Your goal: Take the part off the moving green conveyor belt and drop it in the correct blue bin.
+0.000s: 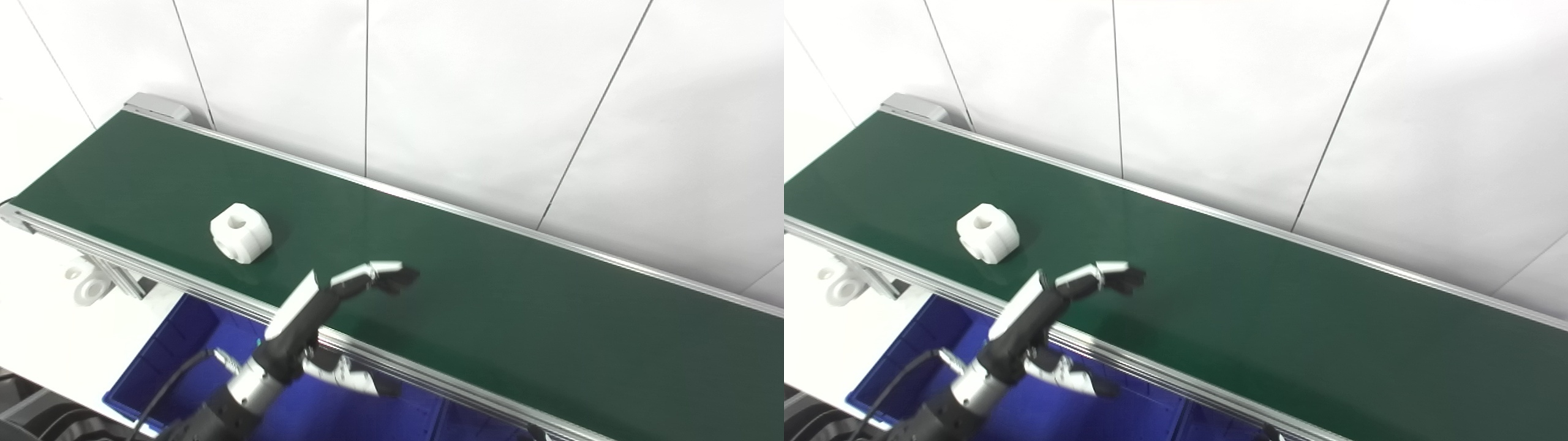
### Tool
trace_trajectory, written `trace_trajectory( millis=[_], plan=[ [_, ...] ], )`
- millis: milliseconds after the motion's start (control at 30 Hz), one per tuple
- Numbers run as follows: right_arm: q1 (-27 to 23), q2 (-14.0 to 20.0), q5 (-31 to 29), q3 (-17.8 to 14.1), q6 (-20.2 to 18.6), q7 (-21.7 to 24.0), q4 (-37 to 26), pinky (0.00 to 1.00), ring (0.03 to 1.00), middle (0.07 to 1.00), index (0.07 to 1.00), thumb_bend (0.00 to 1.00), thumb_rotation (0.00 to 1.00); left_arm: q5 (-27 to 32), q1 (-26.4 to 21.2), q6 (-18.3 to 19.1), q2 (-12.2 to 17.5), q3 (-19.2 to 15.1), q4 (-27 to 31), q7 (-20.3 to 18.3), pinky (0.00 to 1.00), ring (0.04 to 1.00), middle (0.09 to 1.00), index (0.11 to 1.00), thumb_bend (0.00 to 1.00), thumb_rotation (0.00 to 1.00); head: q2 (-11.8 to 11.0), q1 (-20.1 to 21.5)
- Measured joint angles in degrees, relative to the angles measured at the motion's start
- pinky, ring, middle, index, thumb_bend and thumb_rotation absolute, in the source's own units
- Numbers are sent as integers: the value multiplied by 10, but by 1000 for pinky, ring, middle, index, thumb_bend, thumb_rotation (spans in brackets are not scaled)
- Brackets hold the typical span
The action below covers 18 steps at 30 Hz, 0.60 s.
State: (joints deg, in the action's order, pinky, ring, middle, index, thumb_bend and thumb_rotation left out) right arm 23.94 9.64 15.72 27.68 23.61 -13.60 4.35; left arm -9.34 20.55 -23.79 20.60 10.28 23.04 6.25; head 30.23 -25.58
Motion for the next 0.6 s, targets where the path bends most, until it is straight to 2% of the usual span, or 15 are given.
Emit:
trace_trajectory(
  millis=[167, 200, 233, 333, 433, 500, 600],
  plan=[
    [-1, 1, -2, 3, 0, -2, 0, 728, 798, 805, 877, 626, 403, -22, -18, 43, 7, -41, 7, -48, 782, 827, 854, 860, 657, 473, 1, 0],
    [-1, 2, -3, 6, 0, -5, 0, 660, 780, 804, 874, 617, 386, -29, -22, 51, 9, -49, 8, -56, 791, 837, 863, 866, 643, 474, 1, -1],
    [-2, 4, -5, 9, 0, -6, 0, 636, 775, 805, 873, 612, 377, -37, -27, 60, 11, -57, 8, -63, 797, 844, 868, 870, 636, 473, 1, -1],
    [-8, 13, -6, 18, 0, -11, 0, 606, 764, 805, 874, 611, 384, -52, -49, 81, 20, -78, 8, -84, 806, 855, 879, 876, 625, 470, 0, -2],
    [-11, 20, -8, 21, 0, -19, 0, 600, 756, 798, 870, 622, 379, -67, -73, 109, 33, -96, 7, -106, 800, 854, 881, 873, 609, 441, 2, -6],
    [-12, 23, -10, 25, 0, -22, 0, 643, 759, 792, 870, 624, 389, -75, -86, 120, 44, -103, 6, -120, 797, 861, 891, 878, 602, 405, 1, -8],
    [-14, 25, -11, 34, 0, -30, 1, 642, 747, 784, 862, 630, 392, -90, -107, 149, 67, -111, 1, -152, 767, 856, 900, 870, 625, 295, 0, -9]
  ],
)
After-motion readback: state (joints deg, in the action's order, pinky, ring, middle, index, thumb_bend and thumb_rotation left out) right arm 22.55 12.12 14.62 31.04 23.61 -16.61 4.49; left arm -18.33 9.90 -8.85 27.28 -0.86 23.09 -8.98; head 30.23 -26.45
